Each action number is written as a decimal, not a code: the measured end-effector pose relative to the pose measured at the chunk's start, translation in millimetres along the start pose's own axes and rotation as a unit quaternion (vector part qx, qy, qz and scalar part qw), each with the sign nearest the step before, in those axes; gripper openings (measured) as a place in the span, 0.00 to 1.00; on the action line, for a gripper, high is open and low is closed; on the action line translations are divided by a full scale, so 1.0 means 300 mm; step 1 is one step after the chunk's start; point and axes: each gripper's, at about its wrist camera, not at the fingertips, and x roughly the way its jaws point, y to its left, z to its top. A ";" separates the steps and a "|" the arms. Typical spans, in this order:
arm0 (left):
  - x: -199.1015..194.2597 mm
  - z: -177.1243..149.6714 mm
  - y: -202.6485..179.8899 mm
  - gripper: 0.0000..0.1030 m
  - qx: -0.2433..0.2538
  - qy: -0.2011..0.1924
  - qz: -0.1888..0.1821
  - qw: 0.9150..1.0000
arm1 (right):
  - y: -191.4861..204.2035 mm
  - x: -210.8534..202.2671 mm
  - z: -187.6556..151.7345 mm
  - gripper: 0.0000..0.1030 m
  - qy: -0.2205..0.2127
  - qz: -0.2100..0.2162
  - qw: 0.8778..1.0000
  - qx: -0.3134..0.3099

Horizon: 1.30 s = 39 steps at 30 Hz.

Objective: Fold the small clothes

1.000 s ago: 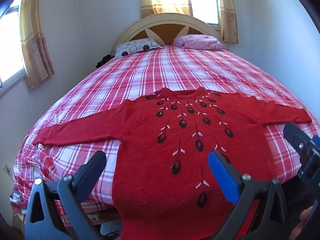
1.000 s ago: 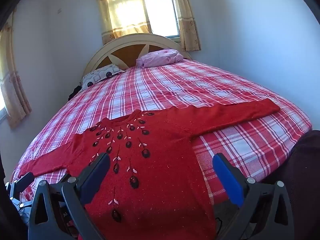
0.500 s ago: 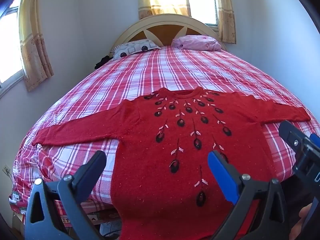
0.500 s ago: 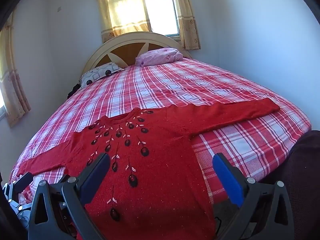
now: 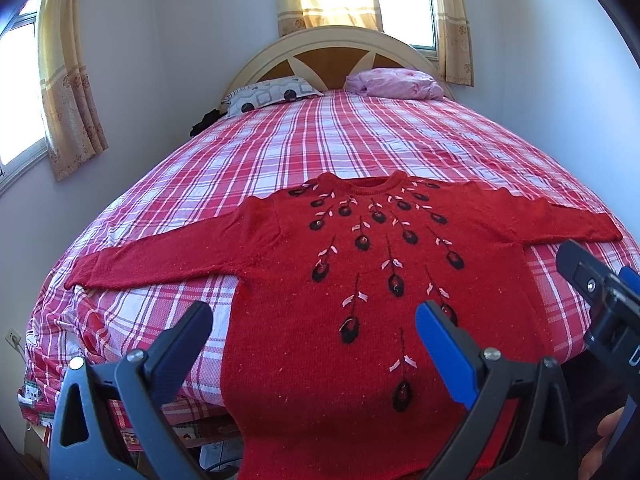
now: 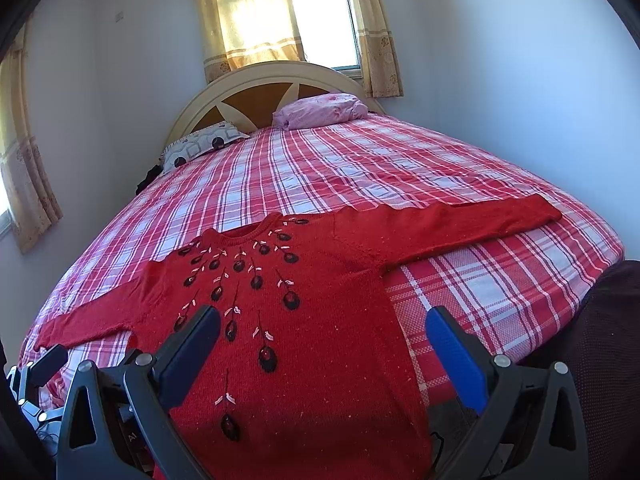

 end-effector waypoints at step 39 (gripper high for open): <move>-0.004 -0.008 -0.018 1.00 -0.002 0.006 -0.006 1.000 | 0.011 0.019 -0.008 0.99 0.017 -0.019 1.000 -0.017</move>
